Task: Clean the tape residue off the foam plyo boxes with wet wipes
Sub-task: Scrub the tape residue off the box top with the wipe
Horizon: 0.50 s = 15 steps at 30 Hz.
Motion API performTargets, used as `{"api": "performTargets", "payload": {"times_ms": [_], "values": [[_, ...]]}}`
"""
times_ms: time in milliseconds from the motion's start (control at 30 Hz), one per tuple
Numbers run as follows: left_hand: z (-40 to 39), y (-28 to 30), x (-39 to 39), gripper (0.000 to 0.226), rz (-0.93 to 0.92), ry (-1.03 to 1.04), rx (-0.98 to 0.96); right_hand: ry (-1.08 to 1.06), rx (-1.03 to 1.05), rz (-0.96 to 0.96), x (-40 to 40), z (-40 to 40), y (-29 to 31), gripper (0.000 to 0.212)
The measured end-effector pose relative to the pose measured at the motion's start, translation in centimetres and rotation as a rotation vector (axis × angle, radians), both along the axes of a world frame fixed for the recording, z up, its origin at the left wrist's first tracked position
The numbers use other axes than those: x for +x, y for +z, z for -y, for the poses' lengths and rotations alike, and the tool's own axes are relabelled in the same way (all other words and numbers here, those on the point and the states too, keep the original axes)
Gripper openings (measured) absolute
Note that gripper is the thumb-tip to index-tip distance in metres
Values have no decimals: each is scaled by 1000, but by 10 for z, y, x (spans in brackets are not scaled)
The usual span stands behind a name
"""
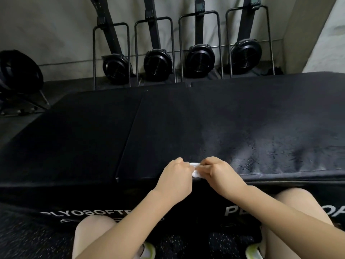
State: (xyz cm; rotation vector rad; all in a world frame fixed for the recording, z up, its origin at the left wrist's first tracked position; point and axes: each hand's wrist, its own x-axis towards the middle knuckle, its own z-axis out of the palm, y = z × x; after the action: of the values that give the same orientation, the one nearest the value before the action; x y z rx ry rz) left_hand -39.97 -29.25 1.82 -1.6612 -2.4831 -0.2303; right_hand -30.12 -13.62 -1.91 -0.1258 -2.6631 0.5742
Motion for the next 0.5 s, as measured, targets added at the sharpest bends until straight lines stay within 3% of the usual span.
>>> {"api": "performTargets", "payload": {"times_ms": [267, 433, 500], "values": [[17, -32, 2, 18, -36, -97, 247, 33, 114, -248, 23, 16, -17, 33], [50, -39, -3, 16, -17, -119, 328, 40, 165, -280, 7, 41, -26, 7], [72, -38, -11, 22, -1, -105, 341, 57, 183, -259, -9, 65, -27, 6]]}}
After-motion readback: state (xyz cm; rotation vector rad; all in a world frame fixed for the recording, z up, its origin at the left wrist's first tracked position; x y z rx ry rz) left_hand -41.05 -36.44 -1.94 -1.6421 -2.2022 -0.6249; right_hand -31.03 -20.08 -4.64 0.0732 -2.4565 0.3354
